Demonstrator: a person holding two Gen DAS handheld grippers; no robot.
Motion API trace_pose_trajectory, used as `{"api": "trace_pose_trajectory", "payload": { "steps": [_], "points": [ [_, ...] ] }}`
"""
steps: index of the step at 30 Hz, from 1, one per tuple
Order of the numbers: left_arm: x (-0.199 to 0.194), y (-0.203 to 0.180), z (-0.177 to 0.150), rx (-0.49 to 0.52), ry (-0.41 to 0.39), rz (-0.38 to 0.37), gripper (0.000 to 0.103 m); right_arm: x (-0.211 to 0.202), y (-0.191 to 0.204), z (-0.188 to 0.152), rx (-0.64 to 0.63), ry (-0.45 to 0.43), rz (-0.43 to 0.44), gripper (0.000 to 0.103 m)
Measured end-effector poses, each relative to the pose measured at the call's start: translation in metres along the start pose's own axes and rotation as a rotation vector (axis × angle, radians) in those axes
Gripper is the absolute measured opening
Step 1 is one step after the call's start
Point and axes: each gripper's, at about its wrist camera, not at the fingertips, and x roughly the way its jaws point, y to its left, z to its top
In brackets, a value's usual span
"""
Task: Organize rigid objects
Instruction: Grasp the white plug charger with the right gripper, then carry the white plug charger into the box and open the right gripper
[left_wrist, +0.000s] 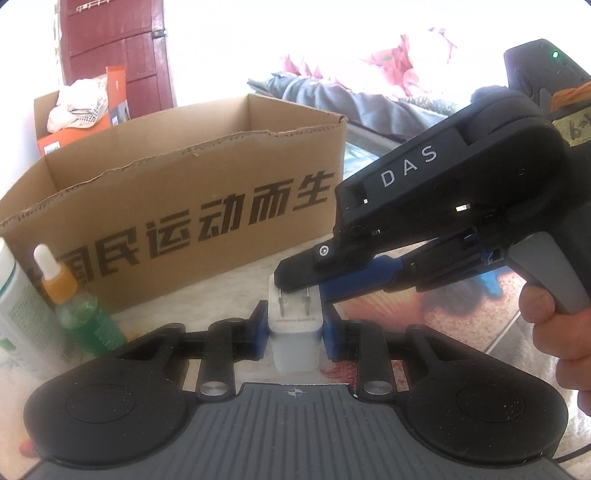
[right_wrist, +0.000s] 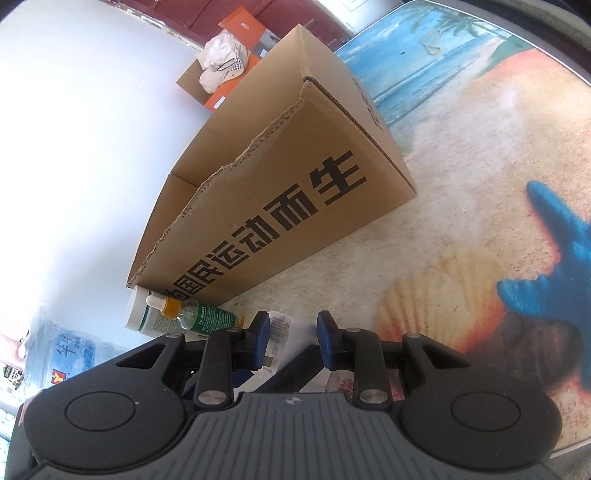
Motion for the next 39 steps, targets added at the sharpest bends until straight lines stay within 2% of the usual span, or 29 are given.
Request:
{"api": "trace_pose_trajectory", "payload": {
  "steps": [7,14,24,29,34,39],
  "points": [
    [0.013,-0.004,0.001,-0.008,0.042,0.008,0.029,-0.001,-0.001,0.000,0.006,0.003,0.003,0.032],
    [0.009,-0.008,-0.008,-0.029,0.035,0.027,0.026,0.001,0.000,-0.003,0.006,0.005,0.014,0.032],
    [-0.016,-0.005,0.002,-0.044,-0.028,0.068,0.026,-0.010,0.027,-0.001,-0.057,-0.026,0.057,0.032],
    [-0.038,-0.001,0.024,-0.050,-0.104,0.096,0.026,-0.025,0.059,0.011,-0.147,-0.074,0.097,0.032],
    [-0.047,0.011,0.060,-0.061,-0.165,0.118,0.026,-0.036,0.095,0.039,-0.258,-0.117,0.123,0.032],
    [-0.031,0.029,0.097,-0.109,-0.165,0.104,0.026,-0.029,0.115,0.082,-0.320,-0.124,0.111,0.032]
  ]
}}
